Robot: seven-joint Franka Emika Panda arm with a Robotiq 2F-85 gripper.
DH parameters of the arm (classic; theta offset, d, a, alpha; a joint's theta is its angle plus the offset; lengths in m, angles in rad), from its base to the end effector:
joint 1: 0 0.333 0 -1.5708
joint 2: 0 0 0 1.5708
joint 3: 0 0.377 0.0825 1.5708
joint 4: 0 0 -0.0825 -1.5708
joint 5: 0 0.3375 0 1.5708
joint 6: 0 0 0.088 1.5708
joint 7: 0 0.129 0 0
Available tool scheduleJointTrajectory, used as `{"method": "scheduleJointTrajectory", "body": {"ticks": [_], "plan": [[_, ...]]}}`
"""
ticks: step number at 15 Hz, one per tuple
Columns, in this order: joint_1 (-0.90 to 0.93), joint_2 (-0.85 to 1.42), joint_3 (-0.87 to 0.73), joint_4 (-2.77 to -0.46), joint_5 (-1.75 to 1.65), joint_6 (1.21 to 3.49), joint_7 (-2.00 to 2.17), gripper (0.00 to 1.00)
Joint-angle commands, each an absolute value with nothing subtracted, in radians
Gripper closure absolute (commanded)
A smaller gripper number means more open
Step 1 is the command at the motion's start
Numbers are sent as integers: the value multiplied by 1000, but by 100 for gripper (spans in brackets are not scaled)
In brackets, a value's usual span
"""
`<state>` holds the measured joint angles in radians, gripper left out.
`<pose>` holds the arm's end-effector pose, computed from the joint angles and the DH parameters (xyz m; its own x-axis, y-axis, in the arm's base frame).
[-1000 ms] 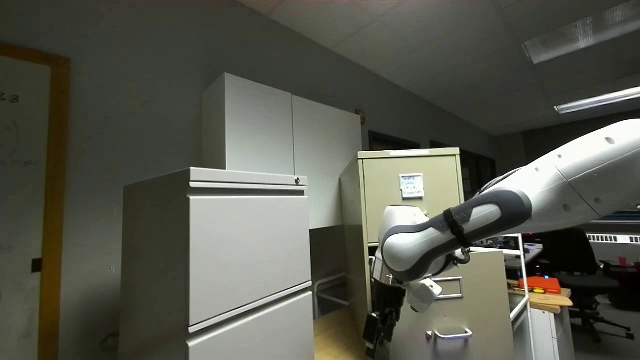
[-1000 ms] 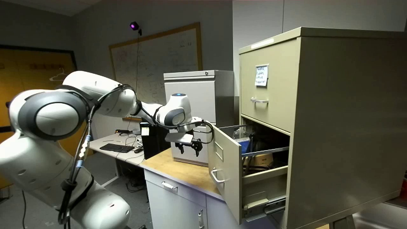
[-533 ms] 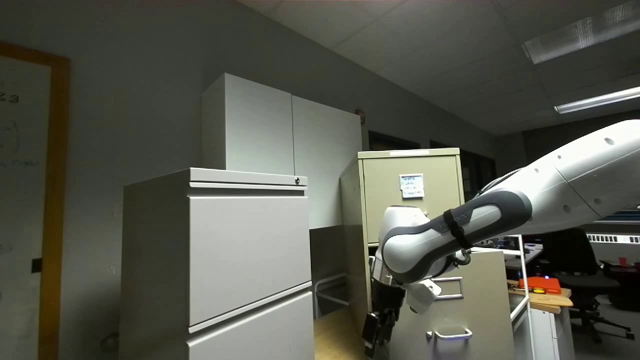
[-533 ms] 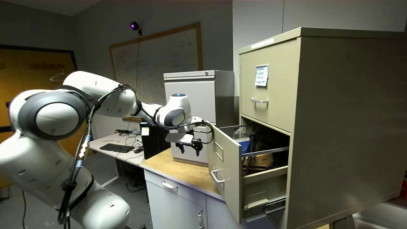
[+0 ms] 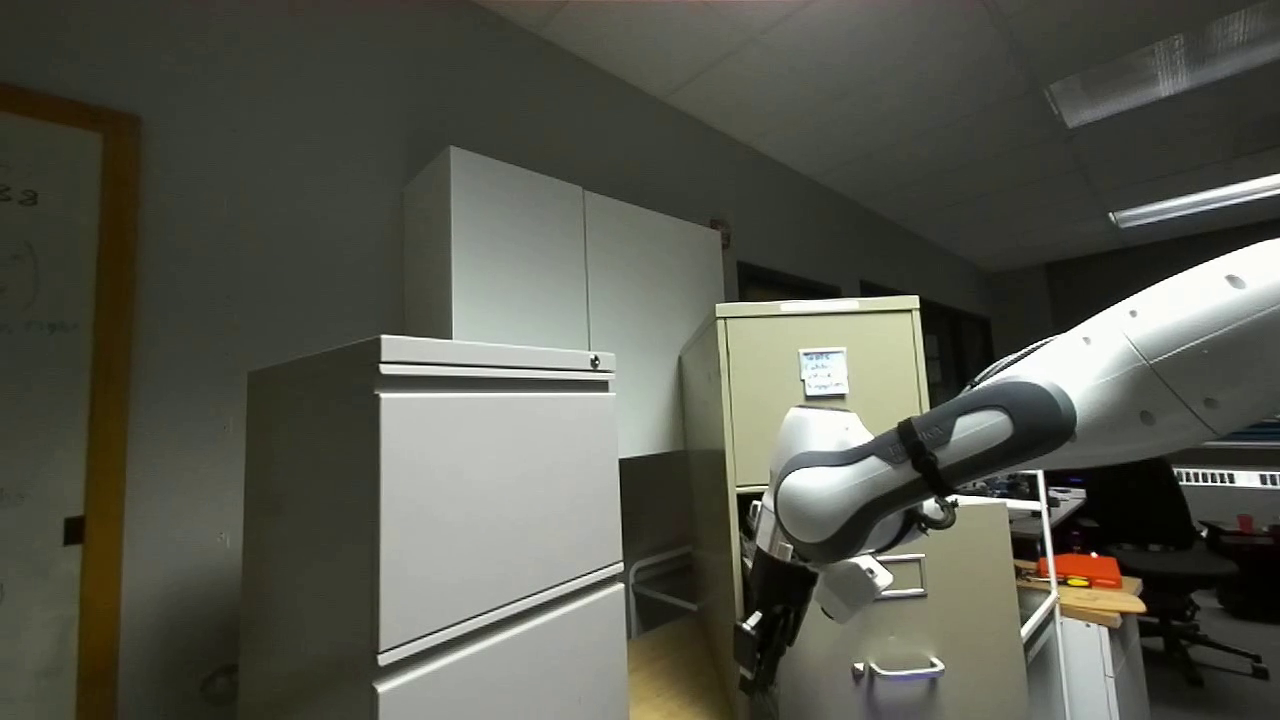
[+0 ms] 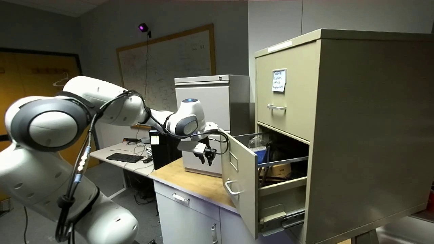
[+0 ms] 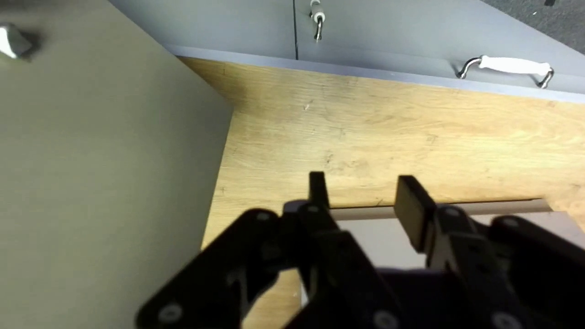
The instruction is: Close the bottom drawer of the file cabinet on the right
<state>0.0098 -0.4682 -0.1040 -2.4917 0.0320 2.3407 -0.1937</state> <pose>0.3654 -0.0390 0.5371 0.9453 0.0777 0.3169 0.0868 -0.9961 -0.0148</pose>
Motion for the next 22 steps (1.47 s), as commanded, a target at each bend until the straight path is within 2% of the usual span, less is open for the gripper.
{"method": "scheduleJointTrajectory", "body": {"ticks": [1,3,7,12,17,22], "plan": [[-31,-526,-112,-2515,51,2306,-127,87],[-53,-555,-122,-2529,60,2283,-103,100],[-128,-563,-131,-2537,43,2274,-11,100],[-241,-462,-151,-2514,32,2514,107,100],[-258,-390,-126,-2523,35,2744,236,100],[-340,-233,-42,-2489,-16,3039,378,100]]}}
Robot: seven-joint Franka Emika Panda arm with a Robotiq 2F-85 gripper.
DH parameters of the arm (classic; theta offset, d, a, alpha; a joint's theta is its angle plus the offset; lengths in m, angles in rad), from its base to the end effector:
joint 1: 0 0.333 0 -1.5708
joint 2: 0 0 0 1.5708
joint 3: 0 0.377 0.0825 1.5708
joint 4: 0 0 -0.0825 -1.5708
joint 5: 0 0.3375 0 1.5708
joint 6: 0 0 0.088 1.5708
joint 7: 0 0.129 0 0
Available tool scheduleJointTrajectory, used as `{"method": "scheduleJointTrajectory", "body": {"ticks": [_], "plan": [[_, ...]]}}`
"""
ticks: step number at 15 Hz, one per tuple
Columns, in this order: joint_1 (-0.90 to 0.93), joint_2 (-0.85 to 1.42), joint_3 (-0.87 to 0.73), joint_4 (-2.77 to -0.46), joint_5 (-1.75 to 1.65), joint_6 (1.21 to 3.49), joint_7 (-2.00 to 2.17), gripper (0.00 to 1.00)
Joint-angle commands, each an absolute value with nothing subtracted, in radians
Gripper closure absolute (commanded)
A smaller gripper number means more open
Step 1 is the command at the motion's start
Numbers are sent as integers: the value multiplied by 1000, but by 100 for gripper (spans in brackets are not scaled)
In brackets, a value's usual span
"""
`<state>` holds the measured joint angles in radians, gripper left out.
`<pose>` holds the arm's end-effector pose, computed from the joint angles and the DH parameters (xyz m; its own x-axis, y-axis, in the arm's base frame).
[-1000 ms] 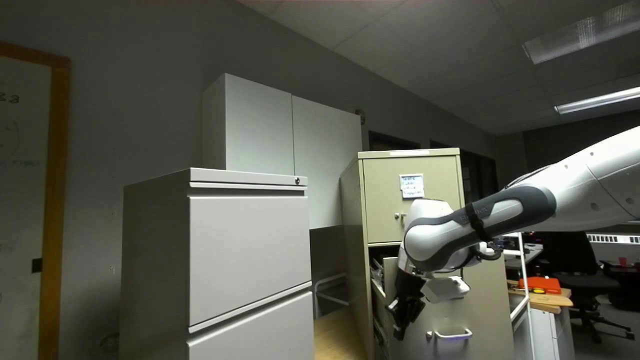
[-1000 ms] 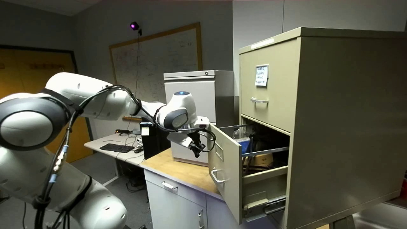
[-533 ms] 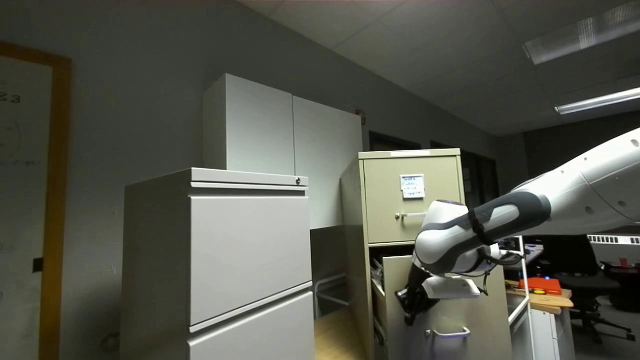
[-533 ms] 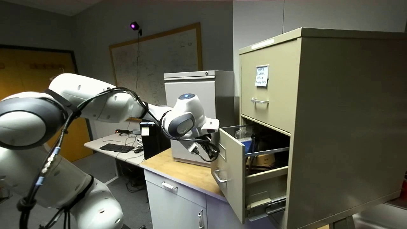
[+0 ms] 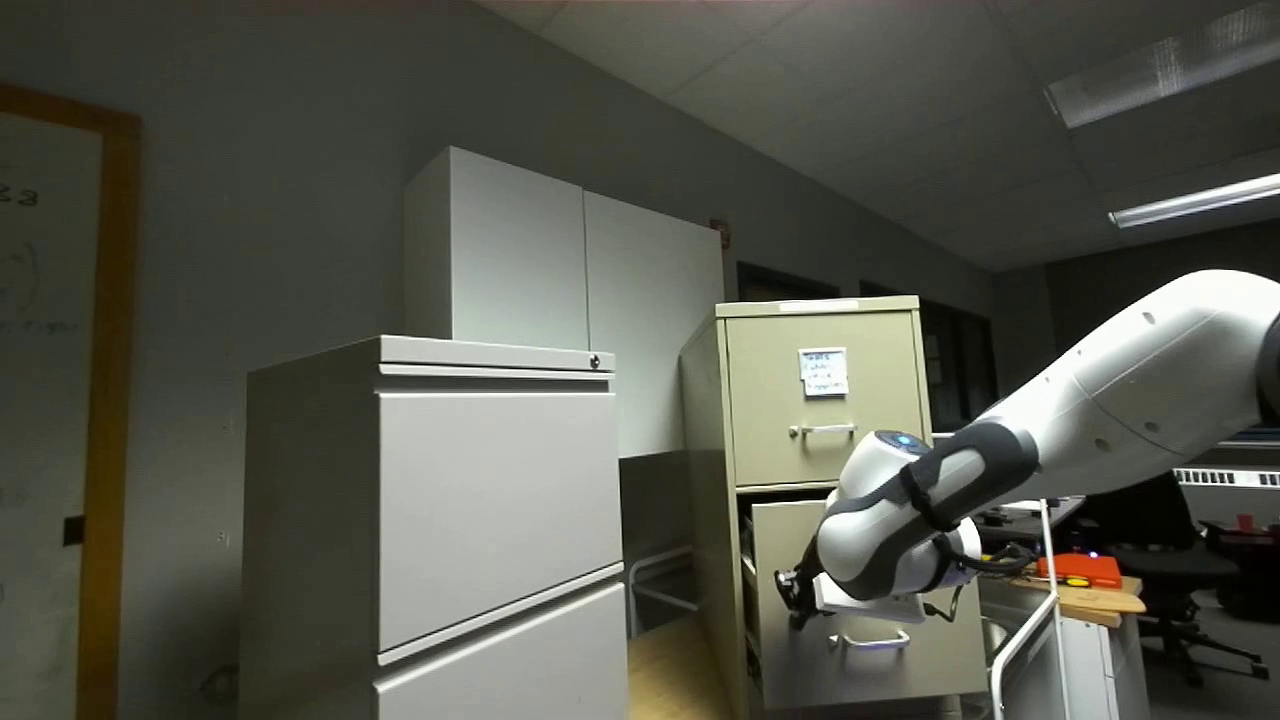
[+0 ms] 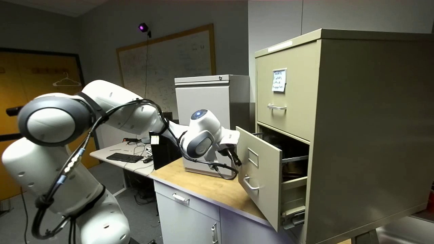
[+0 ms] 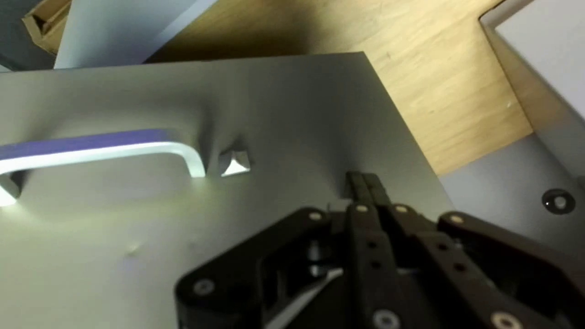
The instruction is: Close the bottom drawer of the file cabinet on the right
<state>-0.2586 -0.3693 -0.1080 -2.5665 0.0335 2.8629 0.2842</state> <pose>0.3822 -0.1538 0.5352 0.5850 -0.5762 0.5708 -0.5556 -0.7974 -0.2355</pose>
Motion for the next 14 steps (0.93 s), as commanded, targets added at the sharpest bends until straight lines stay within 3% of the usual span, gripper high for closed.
{"method": "scheduleJointTrajectory", "body": {"ticks": [1,5,14], "plan": [[-382,-199,-4,-2476,-57,3096,436,100],[-689,-133,205,-2406,-334,3208,706,100],[-1217,-171,792,-2190,-912,2852,1429,100]]}}
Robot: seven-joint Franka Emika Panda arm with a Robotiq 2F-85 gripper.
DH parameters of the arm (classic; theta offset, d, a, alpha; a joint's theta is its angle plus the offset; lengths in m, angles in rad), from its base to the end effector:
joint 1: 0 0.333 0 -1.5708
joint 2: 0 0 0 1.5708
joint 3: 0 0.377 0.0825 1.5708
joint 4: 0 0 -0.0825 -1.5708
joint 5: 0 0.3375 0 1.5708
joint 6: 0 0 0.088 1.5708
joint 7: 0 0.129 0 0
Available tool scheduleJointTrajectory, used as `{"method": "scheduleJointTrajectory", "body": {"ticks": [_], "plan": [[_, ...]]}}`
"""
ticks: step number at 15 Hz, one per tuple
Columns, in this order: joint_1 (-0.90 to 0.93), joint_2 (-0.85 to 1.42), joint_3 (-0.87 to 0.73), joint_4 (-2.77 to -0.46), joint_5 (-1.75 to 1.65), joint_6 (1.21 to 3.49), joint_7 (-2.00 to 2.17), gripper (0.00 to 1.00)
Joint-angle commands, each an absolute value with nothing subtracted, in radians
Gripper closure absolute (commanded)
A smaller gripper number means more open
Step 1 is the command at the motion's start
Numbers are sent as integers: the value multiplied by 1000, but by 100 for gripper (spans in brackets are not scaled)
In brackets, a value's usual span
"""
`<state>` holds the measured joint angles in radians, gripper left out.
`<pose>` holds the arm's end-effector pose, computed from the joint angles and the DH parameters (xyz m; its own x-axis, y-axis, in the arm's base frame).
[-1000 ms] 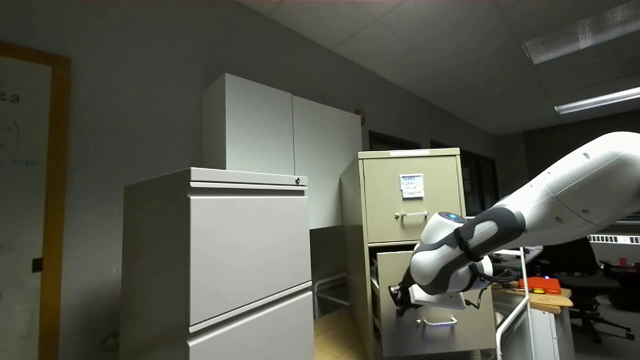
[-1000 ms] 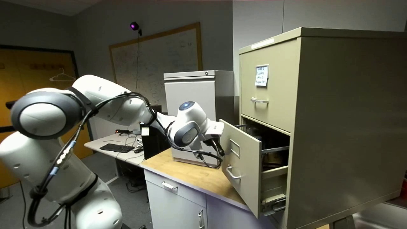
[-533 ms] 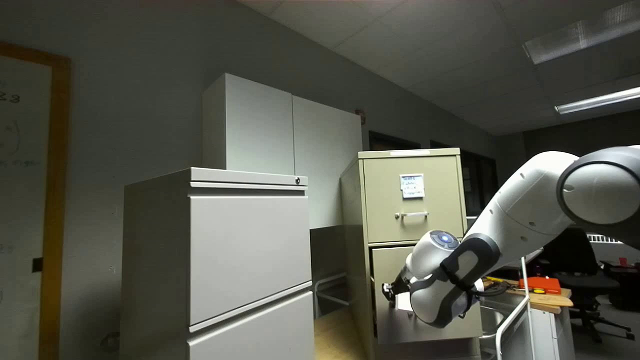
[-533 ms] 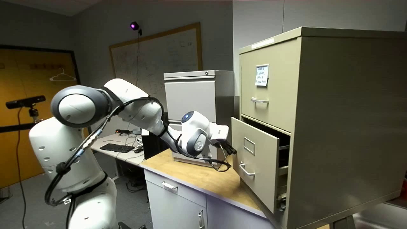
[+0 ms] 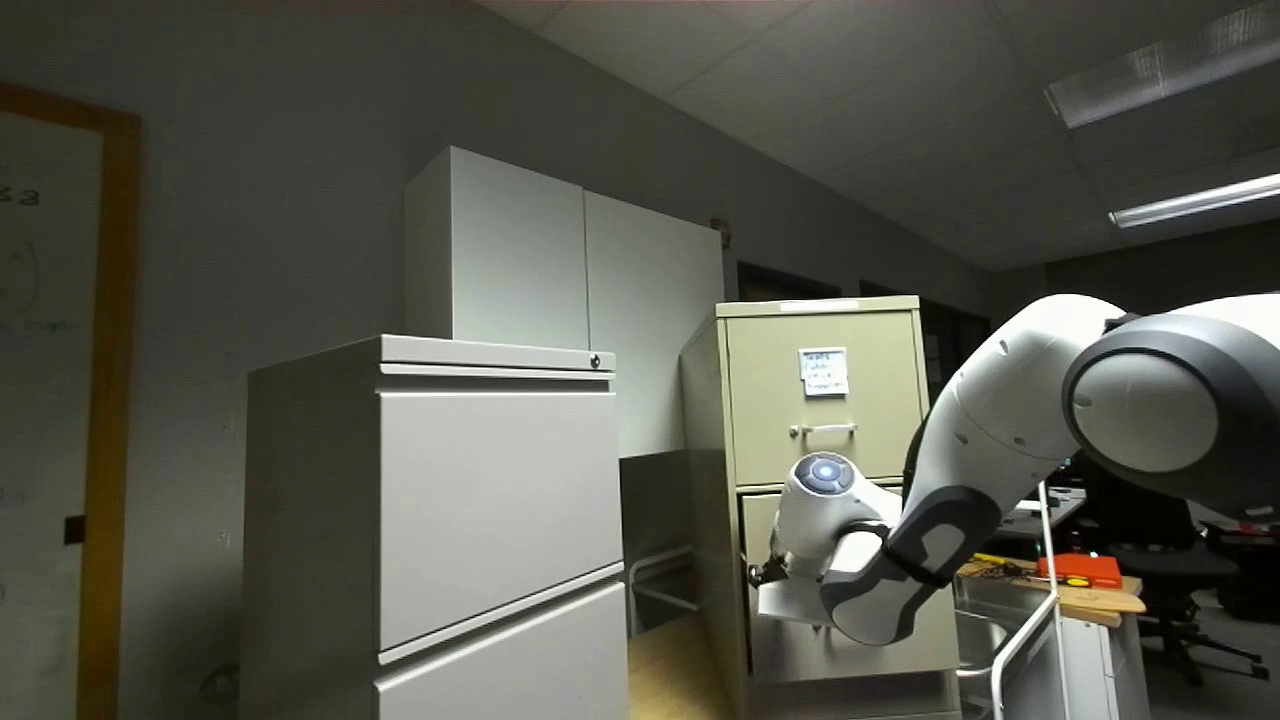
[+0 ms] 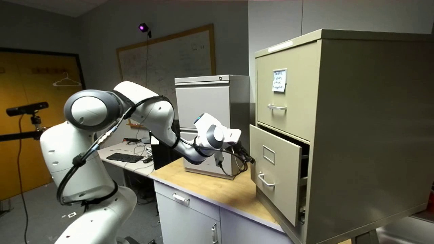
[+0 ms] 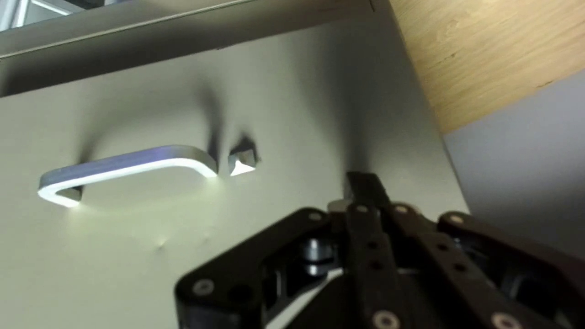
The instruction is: Close the bottom drawer of the file cabinet on the right
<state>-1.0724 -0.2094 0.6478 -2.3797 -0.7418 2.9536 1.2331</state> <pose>0.4639 -0.1418 0.5271 0.3571 -0.5943 0.7206 -0.7553 -0.6376 -0.1516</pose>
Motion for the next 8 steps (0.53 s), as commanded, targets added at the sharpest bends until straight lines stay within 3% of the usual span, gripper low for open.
{"method": "scheduleJointTrajectory", "body": {"ticks": [1,7,8], "plan": [[-1249,-162,847,-2165,-985,2789,1517,100],[-1315,-114,1046,-2117,-1278,2423,1915,100],[-1320,-103,1061,-2117,-1323,2381,1963,94]]}}
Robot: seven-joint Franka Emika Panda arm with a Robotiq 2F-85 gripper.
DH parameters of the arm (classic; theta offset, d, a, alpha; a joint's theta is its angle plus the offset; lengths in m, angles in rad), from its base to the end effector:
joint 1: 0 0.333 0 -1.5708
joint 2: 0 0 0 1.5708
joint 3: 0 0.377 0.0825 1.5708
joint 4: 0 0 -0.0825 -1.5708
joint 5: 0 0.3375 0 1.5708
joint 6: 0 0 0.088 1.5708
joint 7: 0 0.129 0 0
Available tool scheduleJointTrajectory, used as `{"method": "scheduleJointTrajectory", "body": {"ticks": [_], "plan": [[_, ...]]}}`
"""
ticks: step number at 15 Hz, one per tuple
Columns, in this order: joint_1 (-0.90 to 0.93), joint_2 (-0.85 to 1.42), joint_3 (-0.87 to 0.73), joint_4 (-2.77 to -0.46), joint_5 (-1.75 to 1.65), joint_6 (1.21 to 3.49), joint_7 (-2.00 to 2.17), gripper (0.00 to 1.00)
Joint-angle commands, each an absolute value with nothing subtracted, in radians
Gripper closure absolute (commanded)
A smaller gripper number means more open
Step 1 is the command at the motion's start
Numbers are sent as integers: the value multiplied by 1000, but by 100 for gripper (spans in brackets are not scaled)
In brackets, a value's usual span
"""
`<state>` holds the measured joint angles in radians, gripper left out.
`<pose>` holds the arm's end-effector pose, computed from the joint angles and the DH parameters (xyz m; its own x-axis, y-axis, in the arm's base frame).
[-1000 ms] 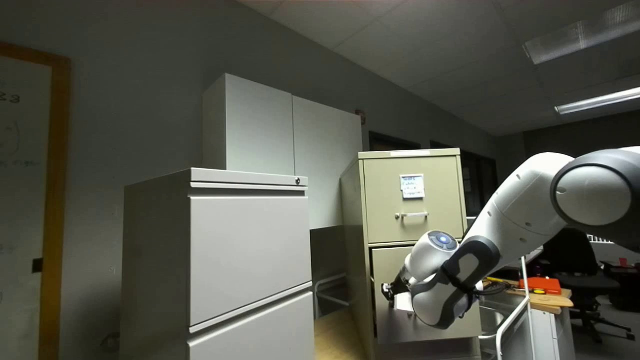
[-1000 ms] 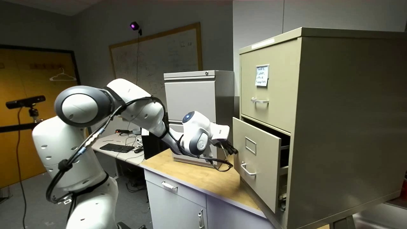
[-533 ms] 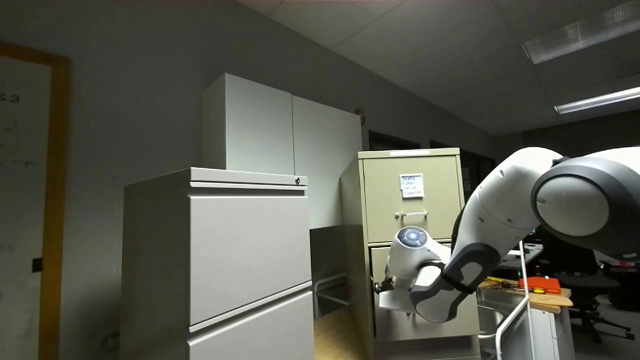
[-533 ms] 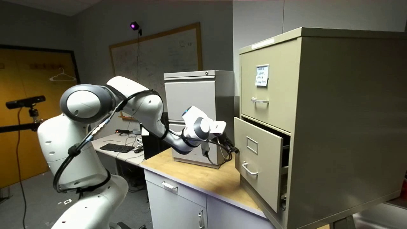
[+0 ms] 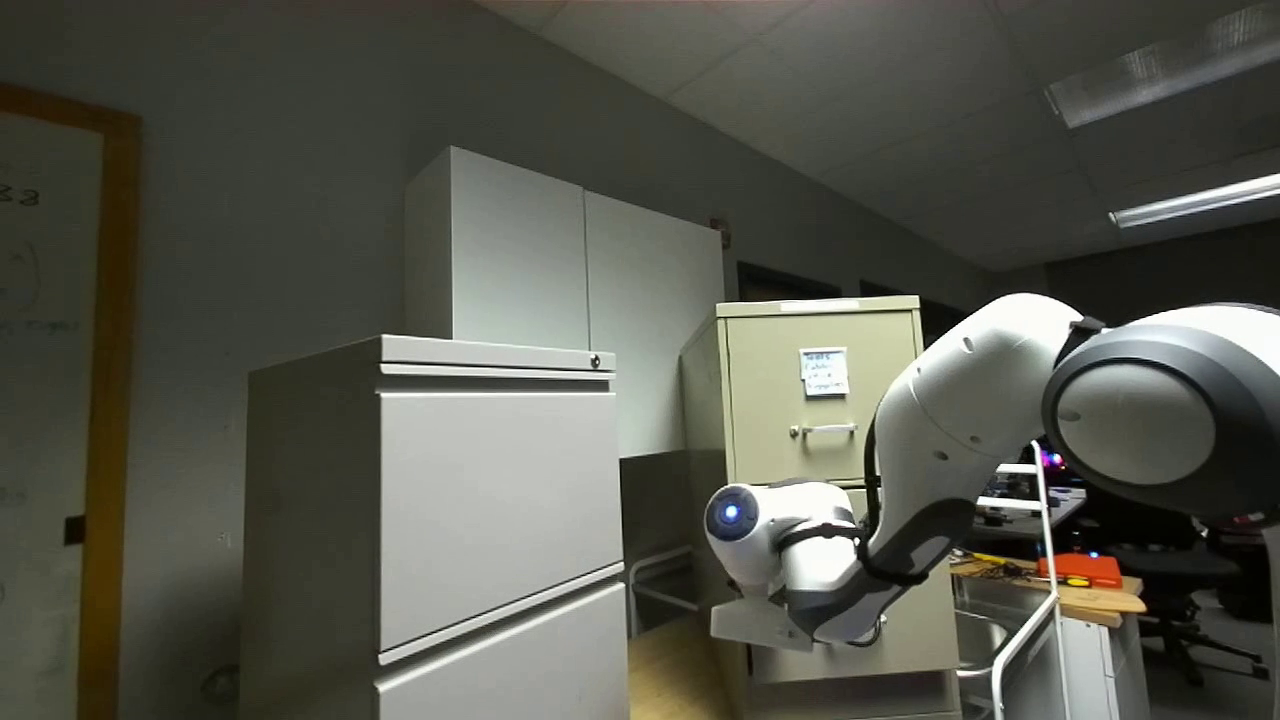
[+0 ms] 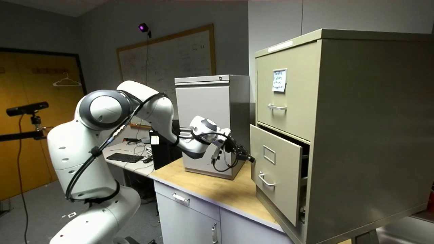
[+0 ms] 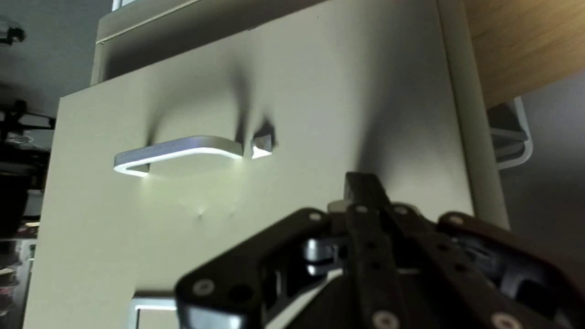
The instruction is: Close the bottom drawer of the file cabinet on the right
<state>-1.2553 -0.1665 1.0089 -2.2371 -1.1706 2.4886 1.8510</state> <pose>0.4936 -0.1094 0.5124 0.1699 -0.5233 0.8351 -0.9178 -0.3926 -0.0593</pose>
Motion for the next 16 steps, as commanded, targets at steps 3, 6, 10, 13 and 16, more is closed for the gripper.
{"method": "scheduleJointTrajectory", "body": {"ticks": [3,6,10,13,16], "plan": [[-1319,-63,1086,-2125,-1497,2336,2121,100],[-1307,-10,1110,-2132,-1657,2262,2267,100],[-1061,120,925,-2116,-1865,2088,2402,100],[-836,199,729,-2071,-1961,1983,2451,100],[-607,204,500,-2039,-1947,1978,2463,100]]}}
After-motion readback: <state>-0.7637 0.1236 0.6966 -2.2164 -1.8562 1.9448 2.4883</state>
